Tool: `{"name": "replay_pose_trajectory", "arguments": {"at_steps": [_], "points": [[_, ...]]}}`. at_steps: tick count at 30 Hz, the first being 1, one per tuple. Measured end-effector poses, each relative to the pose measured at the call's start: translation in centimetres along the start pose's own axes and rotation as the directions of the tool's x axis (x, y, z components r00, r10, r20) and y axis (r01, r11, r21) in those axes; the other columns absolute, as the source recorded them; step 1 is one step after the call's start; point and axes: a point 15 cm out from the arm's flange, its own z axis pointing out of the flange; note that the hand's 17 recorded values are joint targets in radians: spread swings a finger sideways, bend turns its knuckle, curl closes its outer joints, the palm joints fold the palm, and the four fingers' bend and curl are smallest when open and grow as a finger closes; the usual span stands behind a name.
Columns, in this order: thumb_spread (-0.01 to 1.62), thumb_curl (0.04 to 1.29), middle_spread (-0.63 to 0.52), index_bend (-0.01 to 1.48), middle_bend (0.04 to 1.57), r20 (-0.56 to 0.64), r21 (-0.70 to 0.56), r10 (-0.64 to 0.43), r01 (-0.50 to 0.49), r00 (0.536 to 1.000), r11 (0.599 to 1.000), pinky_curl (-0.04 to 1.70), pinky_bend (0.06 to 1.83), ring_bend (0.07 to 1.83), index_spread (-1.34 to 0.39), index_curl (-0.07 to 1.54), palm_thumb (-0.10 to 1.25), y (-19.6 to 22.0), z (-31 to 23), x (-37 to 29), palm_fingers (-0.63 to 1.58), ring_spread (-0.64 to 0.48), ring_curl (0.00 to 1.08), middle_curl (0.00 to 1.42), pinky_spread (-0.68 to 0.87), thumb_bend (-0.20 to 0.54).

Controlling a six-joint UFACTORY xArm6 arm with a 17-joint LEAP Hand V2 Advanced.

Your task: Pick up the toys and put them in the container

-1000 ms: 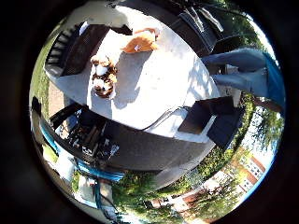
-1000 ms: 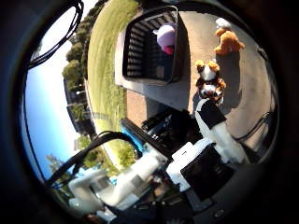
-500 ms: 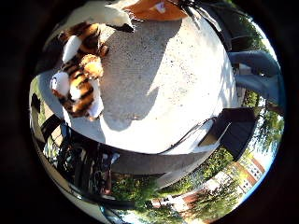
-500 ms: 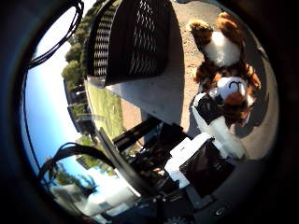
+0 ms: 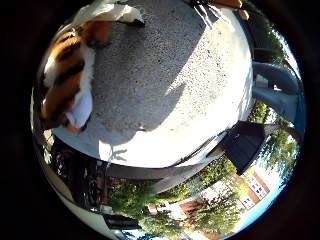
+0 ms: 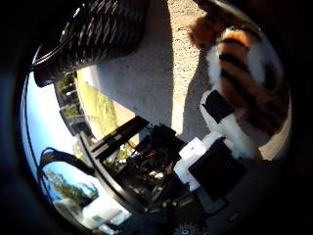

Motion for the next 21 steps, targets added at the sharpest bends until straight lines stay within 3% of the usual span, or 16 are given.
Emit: {"name": "replay_pose_trajectory", "arguments": {"at_steps": [2, 4, 6, 8, 12, 16, 18, 21], "points": [[1.10, 0.44, -0.04, 0.13, 0.43, -0.005, 0.000, -0.004, 0.004, 1.000, 1.000, 0.26, 0.72, 0.77, -0.23, 0.25, 0.80, -0.1, -0.1, 0.1, 0.94, 0.22, 0.38, 0.41, 0.46, -0.020], [1.09, 0.45, -0.05, 0.07, 0.57, -0.009, 0.003, -0.007, 0.007, 1.000, 1.000, 0.28, 0.76, 0.95, -0.28, 0.21, 0.83, -0.2, -0.1, 0.1, 1.05, 0.19, 0.45, 0.48, 0.45, -0.013], [1.08, 0.46, -0.08, 0.12, 0.72, -0.009, 0.006, -0.010, 0.010, 1.000, 1.000, 0.32, 0.81, 1.10, -0.34, 0.19, 0.86, -0.2, -0.1, 0.3, 1.06, 0.13, 0.54, 0.55, 0.45, -0.010], [1.07, 0.49, -0.12, 0.20, 0.84, -0.010, 0.023, -0.006, 0.006, 1.000, 1.000, 0.41, 1.01, 1.18, -0.41, 0.19, 0.91, -0.2, -0.1, 0.8, 1.15, 0.08, 0.61, 0.64, 0.42, 0.000], [1.06, 0.55, -0.14, 0.26, 1.02, -0.002, 0.055, 0.063, -0.062, 0.998, 0.997, 0.51, 1.23, 1.23, -0.53, 0.18, 1.01, 1.4, -1.3, 3.6, 1.16, 0.01, 0.67, 0.74, 0.37, 0.029], [1.08, 0.61, -0.16, 0.38, 1.13, 0.046, -0.049, 0.097, -0.094, 0.994, 0.994, 0.62, 1.40, 1.27, -0.67, 0.18, 1.06, 5.4, -2.5, 3.4, 1.10, -0.05, 0.73, 0.82, 0.29, 0.036], [1.09, 0.64, -0.16, 0.44, 1.16, 0.066, -0.081, 0.105, -0.100, 0.992, 0.992, 0.65, 1.44, 1.29, -0.73, 0.18, 1.07, 7.3, -4.9, 3.3, 1.07, -0.08, 0.75, 0.85, 0.26, 0.032], [1.10, 0.68, -0.17, 0.51, 1.19, 0.071, -0.019, 0.112, -0.111, 0.991, 0.994, 0.70, 1.48, 1.31, -0.81, 0.19, 1.06, 8.3, -10.1, 3.9, 1.02, -0.10, 0.79, 0.89, 0.22, 0.020]]}}
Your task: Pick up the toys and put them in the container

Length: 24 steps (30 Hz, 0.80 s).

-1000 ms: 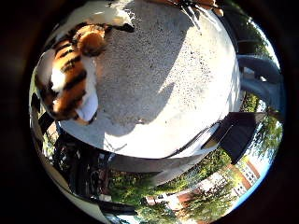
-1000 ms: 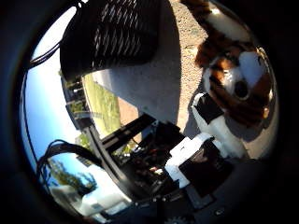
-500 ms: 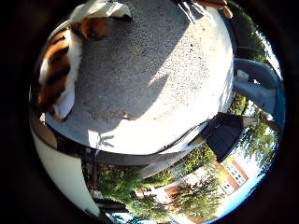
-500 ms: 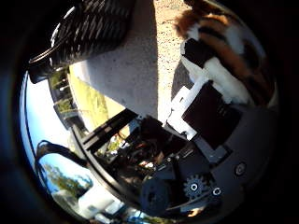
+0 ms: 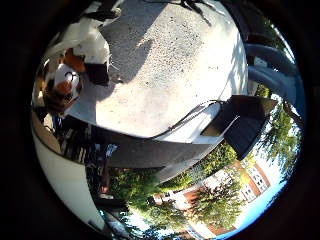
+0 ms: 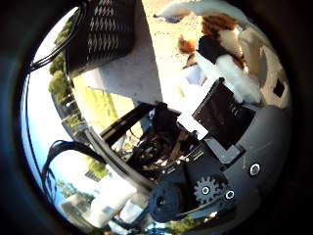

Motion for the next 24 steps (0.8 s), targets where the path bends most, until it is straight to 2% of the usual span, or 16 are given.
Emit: {"name": "replay_pose_trajectory", "arguments": {"at_steps": [6, 9, 11, 15, 20, 22, 24], "points": [[1.12, 0.74, -0.17, 0.61, 1.23, 0.074, 0.086, -0.053, 0.046, 0.996, 0.995, 0.75, 1.52, 1.35, -0.94, 0.20, 1.05, 3.1, -9.0, -3.8, 0.96, -0.13, 0.83, 0.94, 0.17, -0.005], [1.12, 0.76, -0.17, 0.65, 1.25, 0.065, 0.152, -0.079, 0.068, 0.995, 0.986, 0.77, 1.53, 1.36, -0.98, 0.21, 1.03, 3.7, -12.8, -5.5, 0.94, -0.14, 0.85, 0.96, 0.16, -0.013], [1.12, 0.77, -0.17, 0.68, 1.25, 0.049, 0.171, -0.099, 0.090, 0.994, 0.981, 0.79, 1.54, 1.38, -1.02, 0.22, 0.95, 3.9, -13.8, -6.1, 0.91, -0.14, 0.86, 0.97, 0.15, -0.039], [1.16, 0.73, -0.17, 0.72, 1.22, 0.058, 0.161, -0.129, 0.118, 0.990, 0.980, 0.82, 1.48, 1.40, -1.03, 0.26, 0.88, 4.6, -12.8, -6.4, 0.79, -0.12, 0.86, 0.97, 0.15, -0.027], [1.18, 0.67, -0.12, 0.78, 0.94, 0.067, 0.167, -0.120, 0.108, 0.991, 0.980, 0.80, 1.34, 1.28, -0.78, 0.35, 0.84, 4.5, -11.1, -5.5, 0.52, -0.01, 0.78, 0.86, 0.21, -0.028], [1.18, 0.64, -0.11, 0.75, 0.78, 0.068, 0.179, -0.103, 0.089, 0.992, 0.980, 0.79, 1.25, 1.24, -0.60, 0.38, 0.83, 4.0, -10.6, -4.6, 0.26, 0.04, 0.75, 0.80, 0.23, -0.028], [1.18, 0.63, -0.09, 0.72, 0.68, 0.066, 0.203, -0.084, 0.070, 0.994, 0.977, 0.76, 1.16, 1.16, -0.49, 0.38, 0.83, 2.9, -10.1, -3.6, 0.09, 0.07, 0.71, 0.74, 0.26, -0.027]]}}
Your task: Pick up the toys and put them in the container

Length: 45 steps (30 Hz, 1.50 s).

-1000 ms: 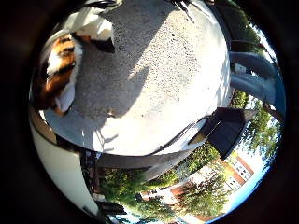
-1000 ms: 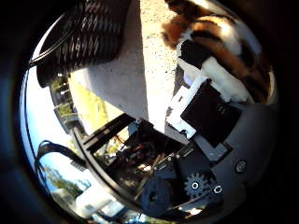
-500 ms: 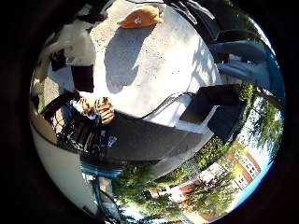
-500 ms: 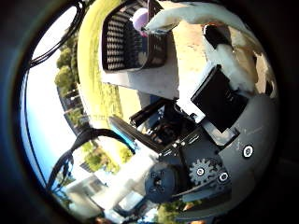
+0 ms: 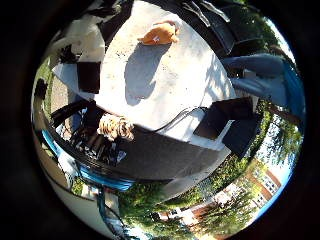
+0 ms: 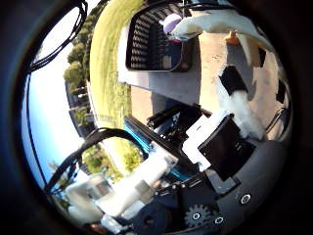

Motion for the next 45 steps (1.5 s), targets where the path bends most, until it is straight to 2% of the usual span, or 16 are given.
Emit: {"name": "replay_pose_trajectory", "arguments": {"at_steps": [2, 7, 12, 18, 21, 27, 31, 33, 36, 38, 41, 45], "points": [[1.17, 0.61, -0.06, 0.68, 0.56, -0.030, 0.046, 0.009, -0.007, 1.000, 0.999, 0.69, 1.02, 1.00, -0.37, 0.37, 0.82, -1.9, -0.2, 1.2, -0.11, 0.12, 0.63, 0.66, 0.31, -0.030], [1.14, 0.57, 0.00, 0.51, 0.38, -0.100, 0.120, -0.021, 0.033, 0.995, 0.992, 0.55, 0.81, 0.72, -0.26, 0.32, 0.79, -8.7, -0.5, 3.4, -0.14, 0.19, 0.47, 0.52, 0.36, -0.033], [1.12, 0.52, 0.03, 0.35, 0.23, -0.122, 0.121, -0.024, 0.039, 0.992, 0.992, 0.44, 0.62, 0.49, -0.30, 0.29, 0.76, -14.7, 1.0, 5.5, -0.13, 0.23, 0.37, 0.44, 0.40, -0.033], [1.11, 0.48, 0.04, 0.24, 0.16, -0.174, 0.064, -0.027, 0.039, 0.984, 0.997, 0.37, 0.49, 0.37, -0.33, 0.27, 0.75, -20.3, 5.9, 7.8, -0.07, 0.25, 0.32, 0.38, 0.42, -0.033], [1.11, 0.47, 0.04, 0.20, 0.14, -0.228, -0.003, -0.015, 0.015, 0.974, 1.000, 0.36, 0.48, 0.36, -0.32, 0.27, 0.75, -20.1, 9.2, 9.2, -0.03, 0.26, 0.32, 0.36, 0.43, -0.032], [1.09, 0.44, 0.03, 0.18, 0.16, -0.321, 0.004, -0.018, 0.021, 0.947, 1.000, 0.34, 0.52, 0.35, -0.27, 0.28, 0.75, -22.4, 13.9, 9.8, 0.08, 0.28, 0.31, 0.33, 0.47, -0.029], [1.08, 0.43, 0.02, 0.19, 0.18, -0.344, 0.010, -0.019, 0.023, 0.939, 1.000, 0.33, 0.55, 0.36, -0.21, 0.28, 0.74, -22.8, 15.1, 10.3, 0.18, 0.29, 0.31, 0.33, 0.50, -0.033], [1.07, 0.43, 0.00, 0.19, 0.20, -0.346, 0.009, -0.011, 0.015, 0.938, 1.000, 0.33, 0.58, 0.42, -0.17, 0.29, 0.74, -22.7, 15.3, 10.5, 0.35, 0.30, 0.32, 0.33, 0.52, -0.031], [1.07, 0.42, -0.06, 0.23, 0.34, -0.346, 0.011, -0.006, 0.011, 0.938, 1.000, 0.31, 0.63, 0.58, -0.22, 0.30, 0.73, -22.6, 15.2, 10.6, 0.88, 0.24, 0.35, 0.38, 0.53, -0.033], [1.07, 0.43, -0.08, 0.13, 0.50, -0.347, 0.011, -0.008, 0.012, 0.938, 1.000, 0.35, 0.70, 0.76, -0.28, 0.27, 0.74, -22.5, 15.2, 10.7, 1.14, 0.22, 0.41, 0.44, 0.50, -0.027], [1.06, 0.45, -0.13, 0.13, 0.76, -0.348, 0.005, -0.014, 0.017, 0.937, 1.000, 0.45, 0.80, 1.08, -0.38, 0.26, 0.81, -22.2, 14.9, 11.1, 1.09, 0.13, 0.57, 0.58, 0.48, -0.005], [1.03, 0.50, -0.17, 0.22, 0.93, -0.340, 0.017, 0.002, 0.004, 0.940, 1.000, 0.58, 1.04, 1.21, -0.51, 0.26, 0.92, -21.6, 14.2, 12.0, 1.11, 0.04, 0.67, 0.71, 0.44, 0.006]]}}
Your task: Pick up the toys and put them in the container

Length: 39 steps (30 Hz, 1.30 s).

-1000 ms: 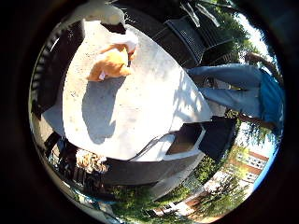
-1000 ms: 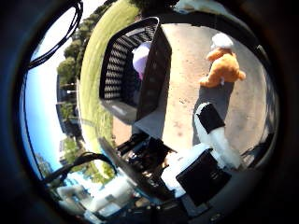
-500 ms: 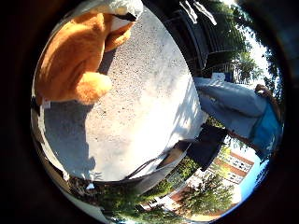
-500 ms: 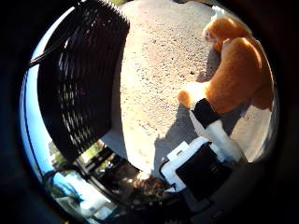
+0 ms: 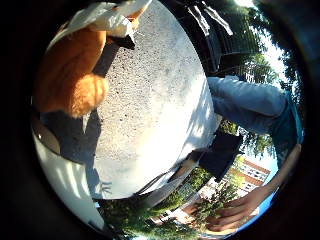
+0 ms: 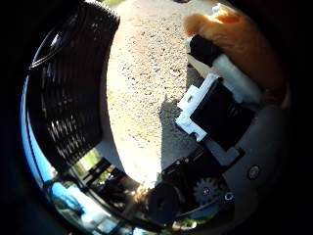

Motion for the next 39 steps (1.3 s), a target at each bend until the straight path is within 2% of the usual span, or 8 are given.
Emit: {"name": "replay_pose_trajectory", "arguments": {"at_steps": [5, 14, 22, 25, 28, 33, 39], "points": [[1.04, 0.58, -0.20, 0.36, 1.09, -0.014, 0.033, 0.050, -0.049, 0.999, 0.998, 0.73, 1.26, 1.28, -0.69, 0.29, 1.01, 1.5, -6.3, 3.7, 1.06, -0.04, 0.75, 0.84, 0.36, 0.006], [1.08, 0.67, -0.22, 0.55, 1.19, 0.102, 0.037, -0.037, 0.034, 0.994, 0.999, 0.88, 1.37, 1.38, -0.91, 0.40, 1.03, 4.5, -16.7, -1.7, 0.92, -0.10, 0.83, 0.96, 0.26, -0.007], [1.10, 0.73, -0.22, 0.63, 1.26, 0.069, 0.123, -0.140, 0.131, 0.988, 0.984, 0.96, 1.46, 1.45, -1.05, 0.55, 1.01, 8.5, -26.9, -8.3, 0.83, -0.13, 0.87, 1.03, 0.21, -0.012], [1.11, 0.75, -0.22, 0.64, 1.28, 0.042, 0.181, -0.192, 0.182, 0.981, 0.967, 0.97, 1.48, 1.46, -1.08, 0.61, 1.01, 9.6, -31.4, -12.0, 0.81, -0.14, 0.88, 1.04, 0.20, -0.012], [1.11, 0.76, -0.21, 0.64, 1.30, 0.070, 0.234, -0.259, 0.236, 0.963, 0.943, 0.98, 1.50, 1.48, -1.11, 0.68, 0.99, 9.7, -34.7, -17.5, 0.79, -0.14, 0.88, 1.05, 0.19, -0.015], [1.10, 0.78, -0.21, 0.62, 1.33, 0.149, 0.271, -0.333, 0.286, 0.931, 0.919, 0.99, 1.53, 1.51, -1.15, 0.80, 0.97, 8.6, -36.2, -24.6, 0.75, -0.14, 0.89, 1.07, 0.17, -0.020], [1.12, 0.78, -0.21, 0.61, 1.36, 0.228, 0.266, -0.362, 0.300, 0.904, 0.916, 1.02, 1.51, 1.56, -1.20, 0.96, 0.88, 4.2, -33.0, -30.1, 0.67, -0.14, 0.89, 1.08, 0.15, -0.028]]}}
